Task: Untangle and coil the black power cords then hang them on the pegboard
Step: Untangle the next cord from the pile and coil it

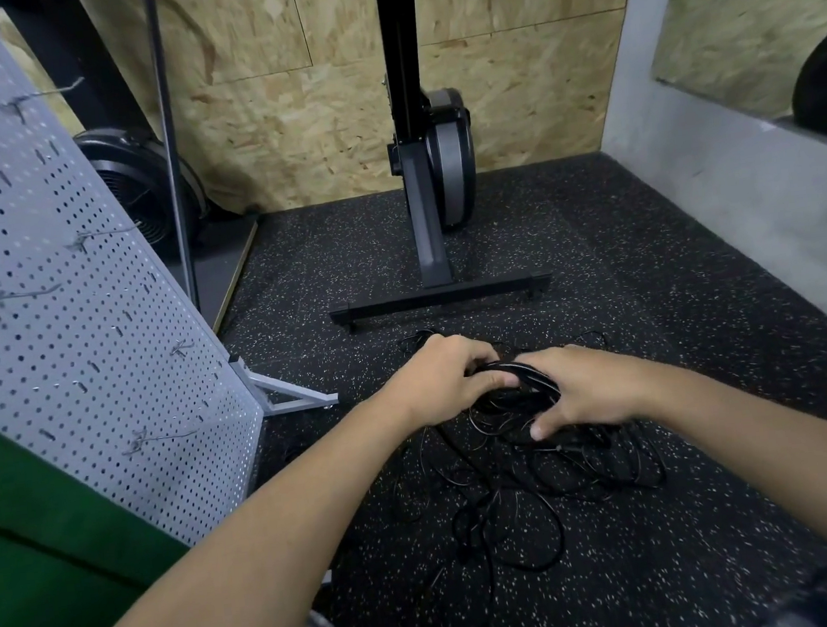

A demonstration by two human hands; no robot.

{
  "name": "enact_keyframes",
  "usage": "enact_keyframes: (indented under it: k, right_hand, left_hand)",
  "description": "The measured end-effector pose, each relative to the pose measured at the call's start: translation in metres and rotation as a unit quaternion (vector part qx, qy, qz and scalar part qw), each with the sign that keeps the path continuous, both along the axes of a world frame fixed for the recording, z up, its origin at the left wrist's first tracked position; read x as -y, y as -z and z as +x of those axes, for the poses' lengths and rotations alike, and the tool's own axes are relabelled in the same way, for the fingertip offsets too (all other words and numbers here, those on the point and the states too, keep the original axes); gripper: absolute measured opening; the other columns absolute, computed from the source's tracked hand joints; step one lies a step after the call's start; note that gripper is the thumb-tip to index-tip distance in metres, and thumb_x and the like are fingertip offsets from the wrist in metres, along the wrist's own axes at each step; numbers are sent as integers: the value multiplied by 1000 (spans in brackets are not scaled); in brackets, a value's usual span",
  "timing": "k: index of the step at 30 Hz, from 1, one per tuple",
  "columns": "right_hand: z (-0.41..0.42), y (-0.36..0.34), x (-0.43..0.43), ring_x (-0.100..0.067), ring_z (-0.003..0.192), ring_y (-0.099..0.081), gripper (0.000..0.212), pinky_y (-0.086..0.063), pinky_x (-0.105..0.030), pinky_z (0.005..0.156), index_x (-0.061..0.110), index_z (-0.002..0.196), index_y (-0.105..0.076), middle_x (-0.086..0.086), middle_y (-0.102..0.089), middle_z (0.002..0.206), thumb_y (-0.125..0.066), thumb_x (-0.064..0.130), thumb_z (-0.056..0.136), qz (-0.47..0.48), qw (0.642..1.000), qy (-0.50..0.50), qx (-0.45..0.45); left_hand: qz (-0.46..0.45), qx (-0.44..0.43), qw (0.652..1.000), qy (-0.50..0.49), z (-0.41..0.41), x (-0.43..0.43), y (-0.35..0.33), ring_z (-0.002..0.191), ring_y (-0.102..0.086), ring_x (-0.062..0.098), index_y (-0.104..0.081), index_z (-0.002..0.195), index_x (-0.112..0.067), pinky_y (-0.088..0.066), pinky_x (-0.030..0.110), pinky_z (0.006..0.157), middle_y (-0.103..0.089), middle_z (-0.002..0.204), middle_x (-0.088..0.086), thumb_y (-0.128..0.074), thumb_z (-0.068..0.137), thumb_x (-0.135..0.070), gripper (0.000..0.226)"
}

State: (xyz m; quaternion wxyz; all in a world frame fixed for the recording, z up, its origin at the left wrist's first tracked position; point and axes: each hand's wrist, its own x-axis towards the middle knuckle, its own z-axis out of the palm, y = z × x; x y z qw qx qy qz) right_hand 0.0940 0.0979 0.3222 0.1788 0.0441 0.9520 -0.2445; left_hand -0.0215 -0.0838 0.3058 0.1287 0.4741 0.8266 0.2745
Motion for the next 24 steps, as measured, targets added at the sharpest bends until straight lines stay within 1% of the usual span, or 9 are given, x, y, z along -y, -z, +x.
enact_keyframes:
  k: [3, 7, 11, 13, 15, 17, 20, 22, 24]
  right_hand:
    - [0, -2, 6, -17, 86, -72, 30, -55, -35, 92, 22, 115, -67, 5, -77, 91, -81, 30, 90, -24, 996, 29, 77]
    - [0, -4, 8, -13, 63, -62, 25, -50, -29, 66, 13, 99, -71, 5, -66, 65, -78, 35, 92, -35, 997, 38, 63]
    - [4, -8, 0, -16, 63, -68, 33, -53, -31, 66, 15, 87, -62, 0, -69, 65, -66, 45, 100, -56, 998, -4, 27]
    - [4, -7, -6, -20, 64, -67, 31, -59, -36, 72, 12, 87, -58, 1, -63, 65, -61, 38, 104, -152, 988, 15, 13]
    - [4, -5, -9, -14, 61, -56, 26, -61, -35, 73, 9, 91, -59, 3, -51, 64, -57, 30, 106, -249, 967, 60, 3]
    - [4, -4, -13, -10, 61, -50, 25, -60, -34, 75, 6, 97, -62, 6, -46, 64, -55, 28, 107, -312, 944, 108, -10]
    - [4, -8, -16, -11, 62, -49, 25, -58, -36, 73, 5, 102, -64, 6, -47, 65, -55, 28, 107, -374, 912, 163, -50]
    - [3, -9, -17, -10, 61, -49, 24, -53, -32, 68, 9, 98, -63, 7, -49, 66, -56, 30, 106, -370, 906, 185, -84]
    - [2, -8, -16, -8, 62, -55, 24, -50, -29, 67, 17, 92, -60, 10, -55, 69, -57, 36, 106, -277, 932, 195, -126]
  left_hand:
    - [-28, -3, 1000, 7, 3, -3, 1, 73, -61, 16, -76, 98, -22, -47, 33, 64, -69, 78, 1, -67, 99, -49, 28]
    - [-18, -19, 1000, 4, 1, -2, 1, 75, -64, 14, -74, 99, -27, -55, 39, 70, -70, 79, -5, -66, 98, -53, 27]
    - [67, 140, 988, -12, 1, 4, 4, 71, -68, 8, -71, 100, -17, -54, 26, 68, -73, 78, -8, -70, 97, -48, 31]
    - [86, 231, 969, -31, 1, 8, 4, 71, -69, 17, -70, 101, -10, -58, 35, 74, -72, 78, -2, -59, 100, -58, 49]
    - [90, 257, 961, -54, 0, 11, 7, 81, -72, 21, -71, 95, -8, -53, 34, 92, -74, 82, 5, -45, 104, -62, 61]
    - [102, 293, 947, -82, -2, 13, 13, 101, -72, 22, -73, 95, -14, -48, 34, 105, -77, 96, 7, -41, 107, -58, 56]
    - [122, 392, 904, -120, 1, 11, 23, 106, -71, 22, -68, 108, -15, -53, 39, 104, -76, 104, 6, -41, 112, -42, 38]
    - [112, 383, 908, -127, 3, 8, 29, 102, -72, 22, -64, 107, -14, -53, 41, 101, -76, 102, 8, -37, 115, -32, 34]
    - [123, 326, 928, -133, 4, 5, 30, 90, -72, 22, -64, 101, -13, -55, 45, 95, -74, 92, 8, -37, 115, -25, 33]
